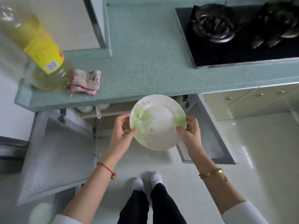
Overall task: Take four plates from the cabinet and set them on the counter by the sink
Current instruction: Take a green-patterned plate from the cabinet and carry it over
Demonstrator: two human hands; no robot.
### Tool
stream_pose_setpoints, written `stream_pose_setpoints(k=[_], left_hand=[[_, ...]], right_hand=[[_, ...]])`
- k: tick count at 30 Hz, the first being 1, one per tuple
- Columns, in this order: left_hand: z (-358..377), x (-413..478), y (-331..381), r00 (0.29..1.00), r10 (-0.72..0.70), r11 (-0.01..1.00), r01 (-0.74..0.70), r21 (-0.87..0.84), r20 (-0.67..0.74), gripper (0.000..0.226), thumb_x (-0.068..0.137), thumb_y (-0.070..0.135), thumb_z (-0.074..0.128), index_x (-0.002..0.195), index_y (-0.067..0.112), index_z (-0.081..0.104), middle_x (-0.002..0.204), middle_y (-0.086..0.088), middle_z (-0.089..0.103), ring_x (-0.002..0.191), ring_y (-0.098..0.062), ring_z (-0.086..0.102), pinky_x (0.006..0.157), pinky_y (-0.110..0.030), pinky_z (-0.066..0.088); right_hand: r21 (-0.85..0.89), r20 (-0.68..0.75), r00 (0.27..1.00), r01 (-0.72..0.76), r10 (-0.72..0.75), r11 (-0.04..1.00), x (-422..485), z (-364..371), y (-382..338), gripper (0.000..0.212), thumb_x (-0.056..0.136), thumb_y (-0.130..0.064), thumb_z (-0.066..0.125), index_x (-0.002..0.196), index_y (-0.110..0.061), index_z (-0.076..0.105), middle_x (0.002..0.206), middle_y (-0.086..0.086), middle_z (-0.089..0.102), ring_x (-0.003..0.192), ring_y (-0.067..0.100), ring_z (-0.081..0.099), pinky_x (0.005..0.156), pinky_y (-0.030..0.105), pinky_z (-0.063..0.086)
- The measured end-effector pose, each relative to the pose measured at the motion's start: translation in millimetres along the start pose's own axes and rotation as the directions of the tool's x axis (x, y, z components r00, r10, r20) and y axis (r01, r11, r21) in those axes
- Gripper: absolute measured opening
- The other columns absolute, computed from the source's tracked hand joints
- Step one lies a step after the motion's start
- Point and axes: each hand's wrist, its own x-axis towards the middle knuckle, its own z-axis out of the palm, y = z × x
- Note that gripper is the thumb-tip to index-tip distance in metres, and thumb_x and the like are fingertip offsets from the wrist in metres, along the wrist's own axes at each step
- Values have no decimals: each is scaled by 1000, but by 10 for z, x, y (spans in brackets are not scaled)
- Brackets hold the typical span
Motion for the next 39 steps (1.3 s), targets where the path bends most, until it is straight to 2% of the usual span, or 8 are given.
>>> stream_pose_setpoints(k=[3, 6, 10, 15, 20, 26, 33, 39], left_hand=[[114, -216, 715, 992, 80, 997, -78, -29, 92, 52, 82, -12, 65, 124, 14, 52, 122, -2, 62, 100, 1, 63, 86, -15, 52], [331, -411, 1305, 971, 123, 992, -116, -49, 203, 51, 82, -8, 68, 124, 17, 52, 122, -3, 63, 106, -7, 63, 90, -20, 52], [746, -646, 1854, 908, 165, 986, -153, -64, 386, 49, 82, -1, 72, 122, 21, 54, 113, 6, 66, 96, 2, 66, 83, -16, 54], [1510, -939, 2265, 797, 139, 989, -145, -38, 587, 51, 79, 8, 74, 124, 23, 54, 116, 2, 66, 104, -11, 67, 89, -30, 57], [2488, -1317, 2519, 686, 114, 990, -142, -21, 719, 54, 73, 17, 76, 122, 28, 56, 118, 3, 66, 109, -14, 66, 88, -31, 57], [3829, -1798, 2717, 611, 121, 991, -122, -58, 782, 49, 82, -5, 71, 121, 20, 58, 117, -3, 68, 107, -19, 66, 75, -23, 59], [5231, -2108, 2881, 570, 136, 989, -132, -73, 810, 47, 80, -7, 70, 116, 21, 61, 111, 0, 70, 101, -19, 66, 72, -21, 57], [6351, -2030, 3029, 541, 132, 984, -171, -45, 830, 47, 81, -8, 68, 116, 23, 62, 111, 3, 71, 104, -19, 66, 84, -29, 55]], right_hand=[[97, -79, 997, 34, -27, 995, -404, -422, -514, 42, 72, -11, 61, 112, -20, 54, 100, 8, 66, 81, 19, 59, 62, 26, 51], [124, -195, 979, 77, -52, 989, -734, -900, -883, 38, 79, -2, 62, 111, -22, 55, 93, 2, 64, 76, 17, 58, 55, 17, 46], [180, -318, 947, 117, -55, 977, -1156, -1580, -1140, 37, 81, 1, 61, 107, -24, 55, 92, 2, 62, 74, 15, 58, 55, 21, 45], [242, -491, 871, 165, -26, 956, -1674, -2453, -1210, 37, 81, 7, 62, 108, -17, 54, 93, 8, 62, 77, 19, 58, 65, 28, 46], [277, -618, 785, 185, 28, 943, -1984, -3382, -1088, 36, 80, 4, 65, 108, -15, 54, 102, 14, 65, 86, 24, 60, 76, 37, 47], [260, -713, 700, 201, 48, 944, -2059, -4619, -877, 34, 80, 0, 68, 107, -17, 55, 92, 4, 66, 72, 11, 58, 53, 14, 42], [274, -760, 645, 211, 77, 938, -1878, -5863, -768, 35, 79, -2, 70, 108, -16, 56, 100, 9, 68, 81, 18, 61, 57, 20, 44], [290, -791, 601, 202, 116, 935, -1428, -6716, -738, 43, 66, -17, 70, 107, -17, 57, 99, 6, 69, 80, 16, 61, 60, 21, 43]])
